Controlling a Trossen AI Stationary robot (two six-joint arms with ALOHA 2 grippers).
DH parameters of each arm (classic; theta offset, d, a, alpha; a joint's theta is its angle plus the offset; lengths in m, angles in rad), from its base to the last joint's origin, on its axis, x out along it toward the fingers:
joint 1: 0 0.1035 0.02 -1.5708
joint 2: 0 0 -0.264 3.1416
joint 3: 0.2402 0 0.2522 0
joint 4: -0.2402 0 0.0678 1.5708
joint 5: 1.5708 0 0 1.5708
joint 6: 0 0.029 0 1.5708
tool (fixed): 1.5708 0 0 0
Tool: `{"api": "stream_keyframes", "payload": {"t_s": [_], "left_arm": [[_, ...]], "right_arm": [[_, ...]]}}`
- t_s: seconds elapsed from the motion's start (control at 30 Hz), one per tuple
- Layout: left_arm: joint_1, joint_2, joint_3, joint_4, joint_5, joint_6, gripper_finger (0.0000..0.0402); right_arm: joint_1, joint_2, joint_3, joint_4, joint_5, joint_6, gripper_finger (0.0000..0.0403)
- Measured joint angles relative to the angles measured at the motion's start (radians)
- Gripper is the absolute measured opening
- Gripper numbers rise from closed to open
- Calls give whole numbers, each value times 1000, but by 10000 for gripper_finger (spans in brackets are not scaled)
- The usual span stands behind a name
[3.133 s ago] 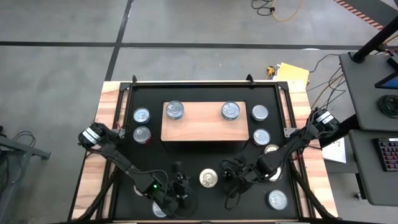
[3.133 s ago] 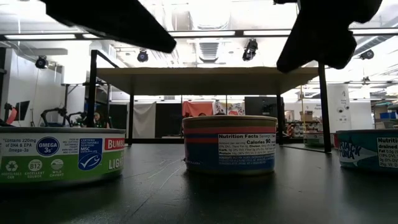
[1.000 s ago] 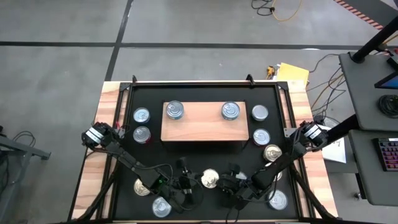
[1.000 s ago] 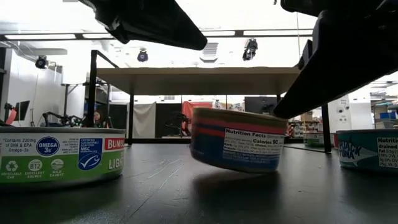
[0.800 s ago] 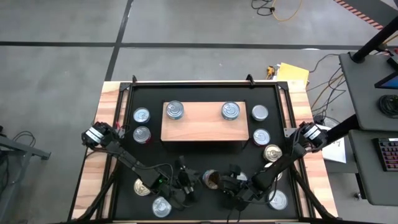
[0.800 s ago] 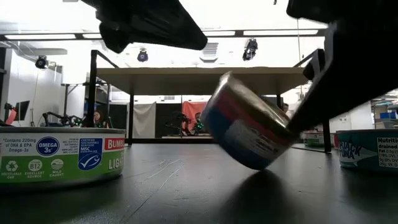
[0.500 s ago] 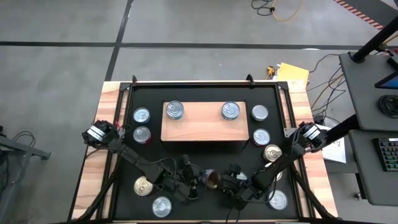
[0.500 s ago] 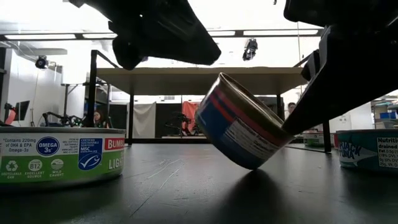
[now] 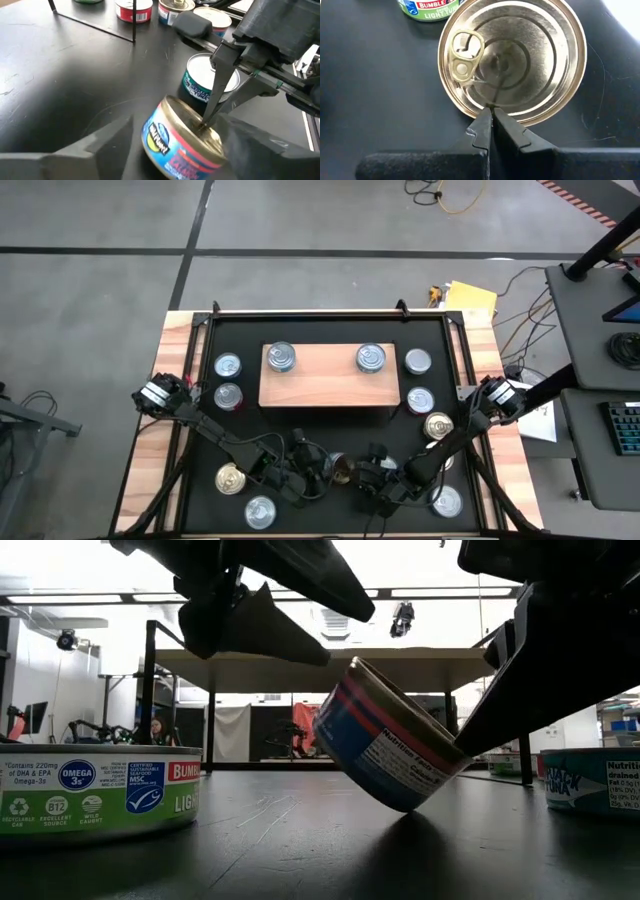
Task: Stack canned seafood by type on shelf
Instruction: Put the blue tuna can on the shelf
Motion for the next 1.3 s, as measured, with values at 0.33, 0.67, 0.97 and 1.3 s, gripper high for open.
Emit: {"api": "stream_keyframes", "payload": {"t_s": [0.33, 0.67, 0.97, 1.3], "left_arm": [[0, 8, -2, -24, 7, -87, 353], [-4, 56, -2, 146, 59, 23, 355], [-13, 58, -1, 185, 59, 29, 355], [-23, 59, -1, 187, 48, -8, 355]], "right_arm": [[-1, 44, -3, 6, 1, 11, 9], [-2, 58, -1, 9, 0, 18, 9], [-2, 58, 4, 16, 0, 18, 9], [-2, 58, 17, 15, 0, 13, 9]]}}
